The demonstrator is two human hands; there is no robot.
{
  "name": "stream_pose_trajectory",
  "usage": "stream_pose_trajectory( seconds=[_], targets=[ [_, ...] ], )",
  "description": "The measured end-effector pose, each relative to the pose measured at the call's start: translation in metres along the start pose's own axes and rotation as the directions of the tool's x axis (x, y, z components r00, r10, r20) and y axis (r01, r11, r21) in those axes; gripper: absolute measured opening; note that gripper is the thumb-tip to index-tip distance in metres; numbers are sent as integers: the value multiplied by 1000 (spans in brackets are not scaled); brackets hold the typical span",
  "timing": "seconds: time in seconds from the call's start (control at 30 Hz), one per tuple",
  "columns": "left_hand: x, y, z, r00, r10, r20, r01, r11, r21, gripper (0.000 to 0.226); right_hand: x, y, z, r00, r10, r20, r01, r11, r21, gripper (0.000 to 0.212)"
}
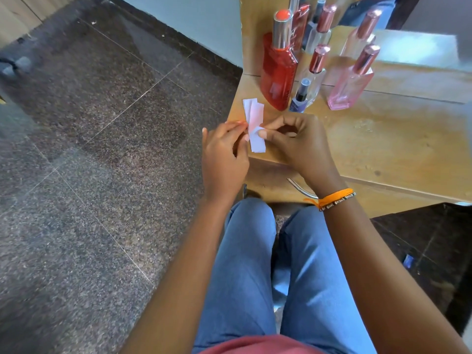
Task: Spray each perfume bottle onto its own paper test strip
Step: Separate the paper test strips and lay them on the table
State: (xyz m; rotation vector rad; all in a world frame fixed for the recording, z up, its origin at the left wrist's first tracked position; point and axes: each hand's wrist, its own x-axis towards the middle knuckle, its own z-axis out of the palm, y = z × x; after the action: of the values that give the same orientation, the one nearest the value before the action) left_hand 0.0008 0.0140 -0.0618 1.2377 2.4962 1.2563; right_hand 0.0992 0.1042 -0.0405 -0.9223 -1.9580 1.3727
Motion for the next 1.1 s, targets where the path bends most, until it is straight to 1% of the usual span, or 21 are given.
stream_pose_trajectory(
  seconds=[0.07, 0.17, 0.23, 0.3, 0.33, 0.37, 0.4, 0.47, 0.53, 0.6, 0.67, 0.73, 0.77, 0.8, 0.83, 0.93, 1.03, 1.1],
  targets=[
    [0, 1, -1, 1000, -13, -5, 13, 1000, 9, 27, -2, 1, -1, 998, -49, -45, 47, 998, -42, 4],
    [2, 7, -5, 999, -44, -3, 44, 999, -26, 26, -9, 0, -1, 972, -167, -165, 155, 984, -85, 3],
    [1, 14, -8, 997, -49, -54, 47, 998, -39, 24, -15, -2, -1, 931, -270, -246, 252, 962, -100, 5],
    [-4, 24, -12, 989, -22, -144, 27, 999, 31, 23, -23, -5, -2, 879, -377, -293, 350, 926, -144, 7],
    [-6, 30, -13, 989, -21, -148, 27, 999, 37, 26, -28, -5, -3, 853, -429, -299, 393, 903, -173, 8],
    [-8, 36, -14, 994, -49, -99, 46, 999, -30, 31, -33, -5, -4, 832, -473, -291, 431, 880, -198, 8],
    [-10, 42, -14, 996, -88, -18, 84, 984, -157, 34, -39, -4, -5, 815, -511, -274, 463, 858, -224, 9],
    [-10, 53, -14, 982, -149, 117, 185, 895, -406, 36, -50, -1, -8, 798, -556, -233, 496, 826, -269, 11],
    [-8, 59, -12, 977, -151, 150, 205, 853, -479, 25, -58, 2, -13, 803, -560, -202, 498, 818, -288, 13],
    [-7, 62, -9, 974, -143, 176, 213, 841, -497, 19, -64, 5, -21, 824, -533, -193, 478, 836, -272, 12],
    [-6, 62, -4, 960, -134, 246, 245, 825, -509, 17, -66, 6, -29, 862, -457, -217, 427, 887, -175, 13],
    [-6, 64, 2, 927, -118, 355, 293, 818, -494, 12, -65, 4, -36, 923, -257, -285, 285, 957, 59, 16],
    [-7, 66, 6, 910, -106, 402, 306, 825, -476, 9, -62, 4, -40, 937, -146, -316, 210, 961, 178, 16],
    [-7, 67, 10, 897, -93, 433, 308, 833, -460, 8, -60, 4, -43, 939, -54, -340, 149, 954, 261, 16],
    [-7, 69, 15, 890, -81, 449, 304, 840, -449, 9, -57, 5, -48, 935, 13, -355, 101, 948, 300, 17],
    [-7, 76, 25, 886, -40, 462, 274, 849, -452, 11, -52, 12, -62, 932, 112, -346, 6, 946, 323, 26],
    [-7, 81, 32, 857, -15, 516, 306, 819, -485, 15, -47, 18, -75, 927, 131, -352, -23, 956, 293, 28],
    [-7, 84, 38, 852, -17, 523, 302, 832, -465, 18, -44, 21, -82, 920, 142, -366, -46, 965, 260, 27]
  ],
)
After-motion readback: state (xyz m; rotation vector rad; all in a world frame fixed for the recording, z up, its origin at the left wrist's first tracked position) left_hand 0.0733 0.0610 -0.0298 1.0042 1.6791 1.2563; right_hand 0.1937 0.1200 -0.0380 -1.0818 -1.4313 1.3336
